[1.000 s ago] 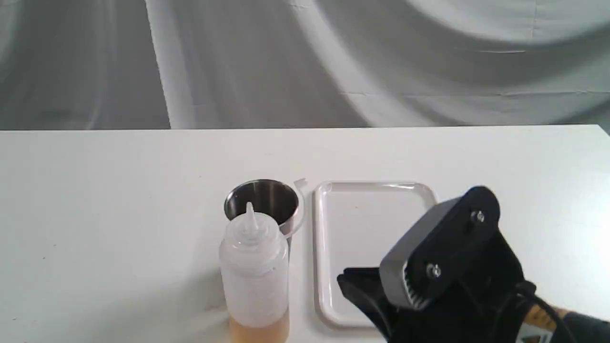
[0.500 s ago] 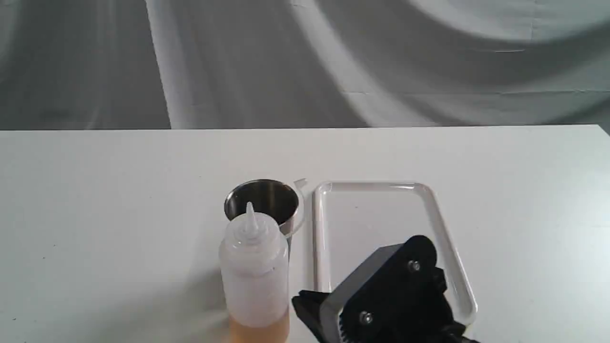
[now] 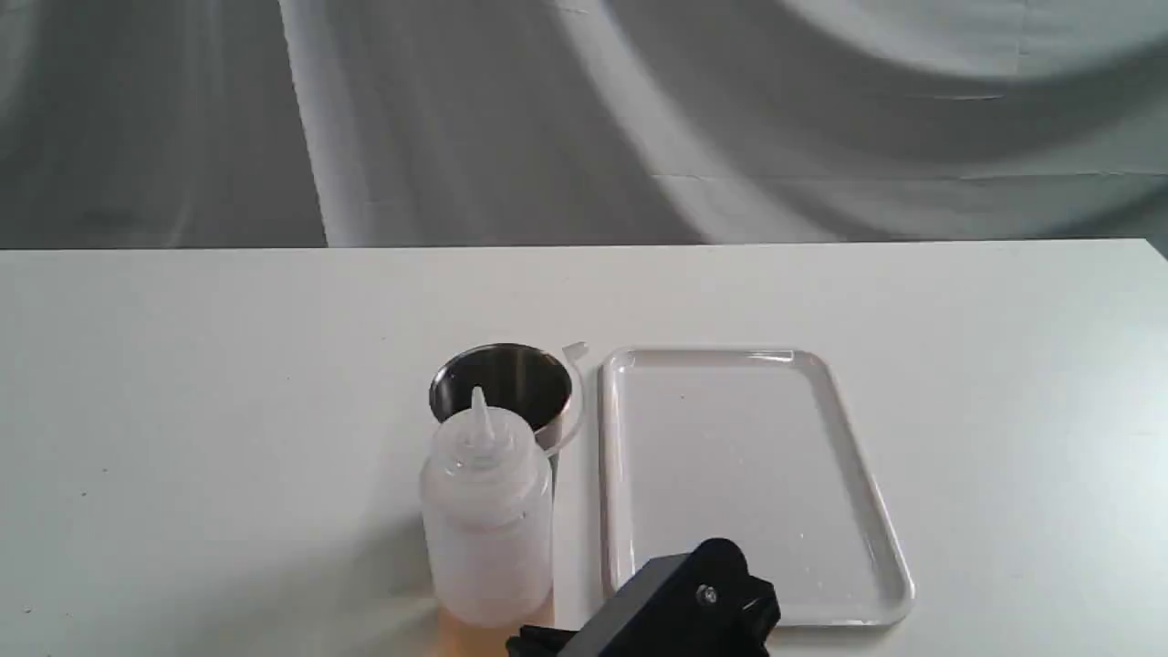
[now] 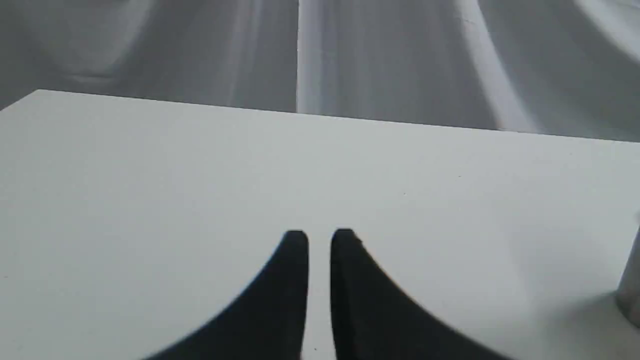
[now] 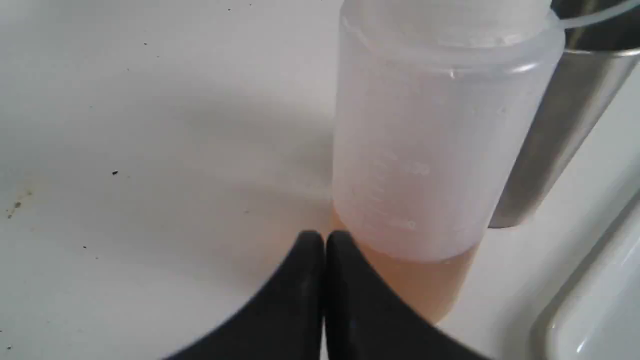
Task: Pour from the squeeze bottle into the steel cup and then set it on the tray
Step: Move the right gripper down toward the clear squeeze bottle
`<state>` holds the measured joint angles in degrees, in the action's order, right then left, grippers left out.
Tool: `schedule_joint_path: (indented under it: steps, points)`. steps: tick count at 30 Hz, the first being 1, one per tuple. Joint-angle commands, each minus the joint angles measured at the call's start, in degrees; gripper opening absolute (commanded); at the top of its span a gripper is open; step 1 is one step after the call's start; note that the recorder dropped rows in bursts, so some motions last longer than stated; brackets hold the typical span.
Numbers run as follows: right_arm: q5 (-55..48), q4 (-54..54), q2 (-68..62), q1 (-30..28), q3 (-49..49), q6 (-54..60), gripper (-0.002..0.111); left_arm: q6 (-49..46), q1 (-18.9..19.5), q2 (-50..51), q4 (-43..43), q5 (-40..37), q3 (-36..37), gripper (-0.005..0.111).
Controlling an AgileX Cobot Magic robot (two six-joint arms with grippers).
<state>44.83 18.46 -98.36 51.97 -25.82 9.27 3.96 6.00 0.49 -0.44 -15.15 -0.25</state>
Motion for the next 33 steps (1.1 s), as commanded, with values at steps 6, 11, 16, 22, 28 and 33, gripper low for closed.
schedule_joint_path:
  steps: [6, 11, 16, 22, 28, 33]
  points:
    - [0.7, 0.1, 0.0, 0.1, 0.1, -0.1, 0.002, 0.1, -0.3, 0.2, -0.2, -0.1, 0.3, 0.008]
    - [-1.0, 0.1, 0.0, 0.1, 0.1, -0.1, 0.029, 0.1, -0.3, 0.2, -0.2, -0.1, 0.3, 0.008]
    - [-5.1, 4.5, 0.0, 0.1, 0.1, -0.1, 0.076, 0.1, -0.3, 0.2, -0.2, -0.1, 0.3, 0.008]
    - [-4.7, 5.7, 0.0, 0.1, 0.0, -0.1, 0.094, 0.1, -0.3, 0.2, -0.2, -0.1, 0.3, 0.008]
    - [0.1, 6.0, 0.0, 0.1, 0.0, -0.1, 0.094, 0.1, -0.3, 0.2, -0.2, -0.1, 0.3, 0.008]
    - [2.2, 7.2, 0.0, 0.0, 0.0, -0.1, 0.094, 0.1, -0.3, 0.2, -0.2, -0.1, 0.3, 0.008]
